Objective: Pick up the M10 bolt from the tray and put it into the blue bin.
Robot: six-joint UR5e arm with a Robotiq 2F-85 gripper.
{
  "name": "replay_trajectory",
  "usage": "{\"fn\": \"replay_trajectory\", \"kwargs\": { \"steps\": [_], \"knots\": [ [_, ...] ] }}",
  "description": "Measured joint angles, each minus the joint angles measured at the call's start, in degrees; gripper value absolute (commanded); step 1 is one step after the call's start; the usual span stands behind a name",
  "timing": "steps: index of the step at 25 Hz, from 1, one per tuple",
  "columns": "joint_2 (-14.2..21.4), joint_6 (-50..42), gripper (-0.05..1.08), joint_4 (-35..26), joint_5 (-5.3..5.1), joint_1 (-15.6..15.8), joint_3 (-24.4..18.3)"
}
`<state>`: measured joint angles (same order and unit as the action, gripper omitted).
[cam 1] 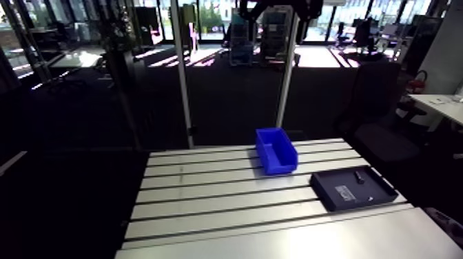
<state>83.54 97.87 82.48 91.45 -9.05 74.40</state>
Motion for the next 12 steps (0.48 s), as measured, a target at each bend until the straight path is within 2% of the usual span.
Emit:
{"fn": "replay_trajectory", "kwargs": {
  "steps": [12],
  "knots": [
    [1.4,-2.5,0.01,0.1,-0.23,-0.1,0.6]
  ]
}}
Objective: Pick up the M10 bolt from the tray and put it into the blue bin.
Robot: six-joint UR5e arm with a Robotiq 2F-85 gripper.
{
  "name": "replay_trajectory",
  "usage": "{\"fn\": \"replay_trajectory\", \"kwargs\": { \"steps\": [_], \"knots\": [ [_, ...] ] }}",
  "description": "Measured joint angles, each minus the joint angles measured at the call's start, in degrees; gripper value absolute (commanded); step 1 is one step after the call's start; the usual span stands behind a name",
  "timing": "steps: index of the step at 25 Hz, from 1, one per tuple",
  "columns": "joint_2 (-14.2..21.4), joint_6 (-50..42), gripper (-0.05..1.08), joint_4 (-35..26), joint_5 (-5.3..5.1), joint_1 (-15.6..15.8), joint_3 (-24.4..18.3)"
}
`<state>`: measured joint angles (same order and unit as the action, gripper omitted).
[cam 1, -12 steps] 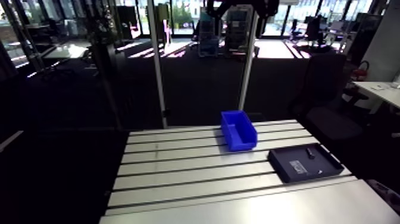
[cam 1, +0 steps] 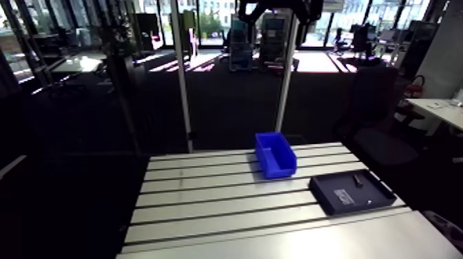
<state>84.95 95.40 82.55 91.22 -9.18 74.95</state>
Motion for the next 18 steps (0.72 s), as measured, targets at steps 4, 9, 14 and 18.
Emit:
{"fn": "replay_trajectory", "kwargs": {
  "steps": [4,9,14,18],
  "knots": [
    [0.4,-0.1,0.01,-0.1,-0.03,0.0,-0.5],
    [1.5,-0.1,0.01,-0.6,-0.02,0.0,-2.1],
    [2.9,-0.4,0.01,-3.2,0.04,-0.1,-2.5],
    [3.7,-0.4,0.01,-5.0,0.05,-0.2,-2.7]
  ]
}}
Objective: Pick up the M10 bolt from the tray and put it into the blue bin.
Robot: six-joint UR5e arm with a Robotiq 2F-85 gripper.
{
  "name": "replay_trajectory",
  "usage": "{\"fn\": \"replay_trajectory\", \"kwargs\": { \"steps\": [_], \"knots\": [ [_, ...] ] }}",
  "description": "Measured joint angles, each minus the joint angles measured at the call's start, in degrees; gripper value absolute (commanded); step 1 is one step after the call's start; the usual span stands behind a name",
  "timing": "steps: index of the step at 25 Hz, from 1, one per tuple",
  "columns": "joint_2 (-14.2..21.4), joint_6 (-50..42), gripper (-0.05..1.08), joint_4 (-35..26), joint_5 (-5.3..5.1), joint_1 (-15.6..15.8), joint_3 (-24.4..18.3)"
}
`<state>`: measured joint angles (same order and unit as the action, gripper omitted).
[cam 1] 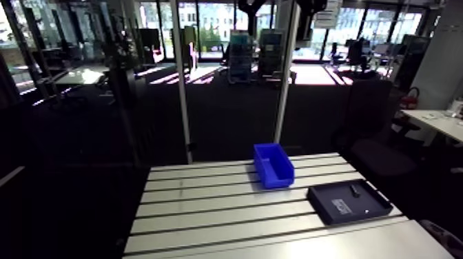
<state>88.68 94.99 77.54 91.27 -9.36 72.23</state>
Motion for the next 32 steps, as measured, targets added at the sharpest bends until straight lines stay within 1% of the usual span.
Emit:
{"fn": "replay_trajectory", "kwargs": {
  "steps": [15,20,25,28,32],
  "knots": [
    [0.2,0.2,0.01,-0.7,-0.05,-0.2,0.4],
    [0.1,0.7,0.01,-0.5,0.13,-0.6,0.8],
    [0.1,0.9,0.01,-0.3,0.13,-2.9,0.9],
    [0.0,0.9,0.01,-0.2,0.02,-5.4,0.5],
    [-0.4,0.9,0.01,-0.1,0.22,-8.4,0.4]
  ]
}}
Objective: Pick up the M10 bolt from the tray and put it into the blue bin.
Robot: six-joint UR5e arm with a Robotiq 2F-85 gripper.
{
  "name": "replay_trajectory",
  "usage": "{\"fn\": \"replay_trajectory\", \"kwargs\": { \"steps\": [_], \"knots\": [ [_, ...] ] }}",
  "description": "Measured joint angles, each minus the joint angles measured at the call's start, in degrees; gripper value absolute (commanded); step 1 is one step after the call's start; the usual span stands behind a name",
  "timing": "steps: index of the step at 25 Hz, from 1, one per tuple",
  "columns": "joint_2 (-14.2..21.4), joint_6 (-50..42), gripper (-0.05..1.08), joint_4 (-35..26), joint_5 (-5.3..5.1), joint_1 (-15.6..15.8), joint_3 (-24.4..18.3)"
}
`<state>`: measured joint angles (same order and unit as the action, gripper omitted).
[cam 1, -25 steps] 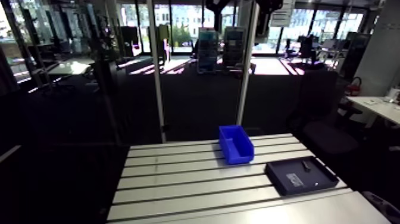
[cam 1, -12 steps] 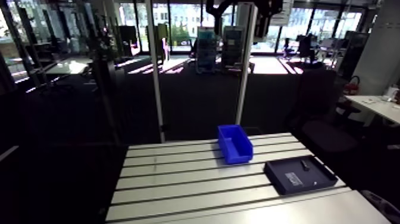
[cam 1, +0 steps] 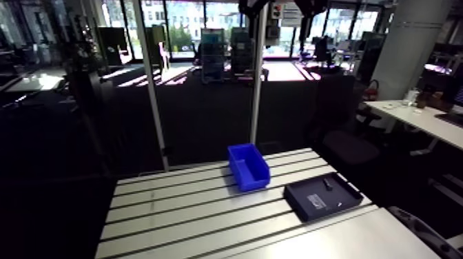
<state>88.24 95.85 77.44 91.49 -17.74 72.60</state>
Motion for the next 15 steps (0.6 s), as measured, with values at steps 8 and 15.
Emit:
{"fn": "replay_trajectory", "kwargs": {
  "steps": [8,15],
  "knots": [
    [-1.8,0.3,0.01,1.1,0.29,-5.3,0.3],
    [-3.7,2.1,0.01,3.3,0.37,-7.8,0.9]
  ]
}}
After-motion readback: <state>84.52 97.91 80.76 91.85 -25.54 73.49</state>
